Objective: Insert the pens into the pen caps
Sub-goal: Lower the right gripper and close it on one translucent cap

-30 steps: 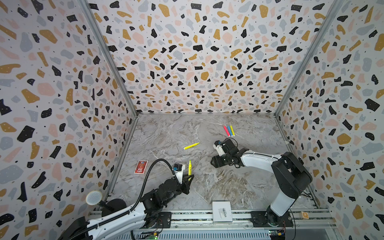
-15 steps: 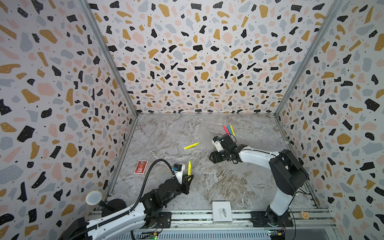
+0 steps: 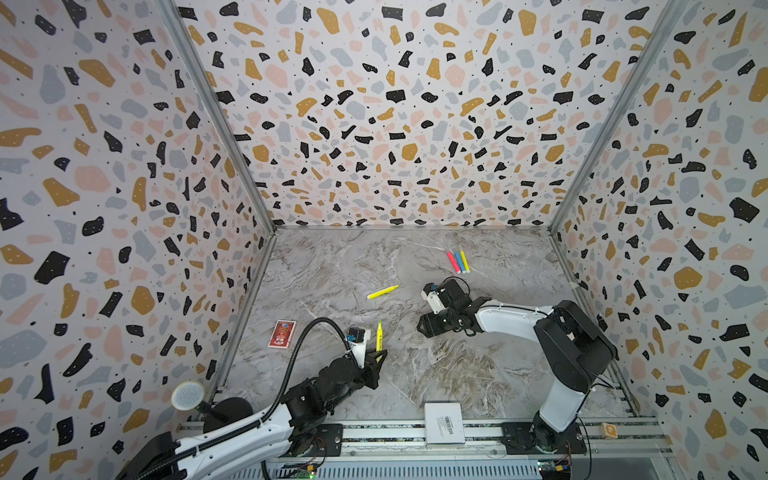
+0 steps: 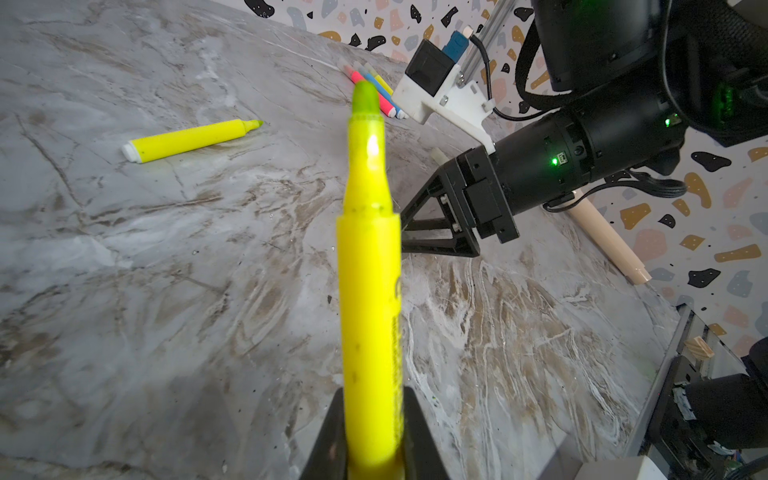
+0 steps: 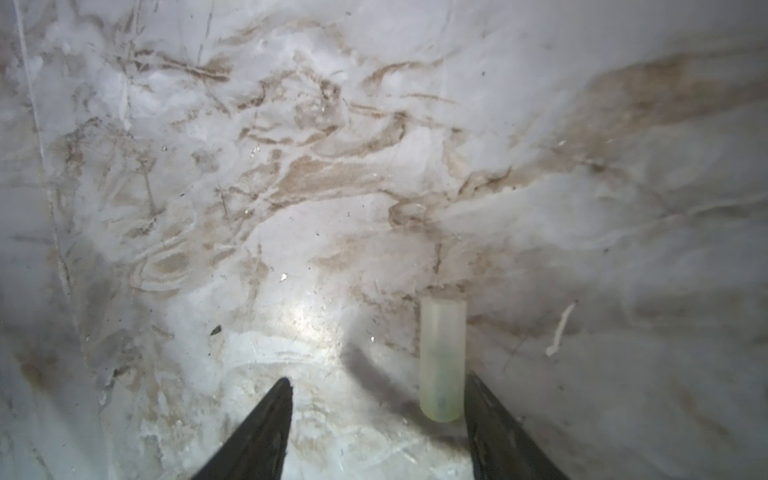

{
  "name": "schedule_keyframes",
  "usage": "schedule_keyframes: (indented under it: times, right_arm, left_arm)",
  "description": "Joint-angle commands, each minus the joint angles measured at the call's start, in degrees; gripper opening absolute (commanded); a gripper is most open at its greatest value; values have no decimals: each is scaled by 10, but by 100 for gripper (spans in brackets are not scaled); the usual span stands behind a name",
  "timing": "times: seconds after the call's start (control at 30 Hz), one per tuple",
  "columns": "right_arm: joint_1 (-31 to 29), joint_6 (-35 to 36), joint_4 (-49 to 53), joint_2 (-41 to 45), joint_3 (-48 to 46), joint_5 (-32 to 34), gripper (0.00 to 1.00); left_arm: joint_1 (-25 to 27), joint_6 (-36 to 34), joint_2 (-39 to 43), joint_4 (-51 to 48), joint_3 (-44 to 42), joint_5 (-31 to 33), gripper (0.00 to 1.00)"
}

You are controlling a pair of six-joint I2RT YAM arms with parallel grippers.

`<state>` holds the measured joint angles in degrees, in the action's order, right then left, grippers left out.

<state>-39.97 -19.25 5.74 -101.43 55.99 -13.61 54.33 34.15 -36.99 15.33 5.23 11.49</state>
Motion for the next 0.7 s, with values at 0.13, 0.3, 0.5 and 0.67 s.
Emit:
schedule_keyframes:
  times: [0.13,0.3,0.5,0.67]
  right_arm:
    - [-7,-8,8,15,9,26,66]
    - [-7,-14,38,4,37,77,64]
    - [-9,-18,72,-31,84,100,56]
    - [-15,-18,95,-55,109,125,47]
  left_arm:
    - [-2,-3,6,21,6,6,0]
    - [-2,-3,12,17,4,8,0]
    - [-3,-4,12,15,5,9,0]
    - [-3,-5,12,12,6,12,0]
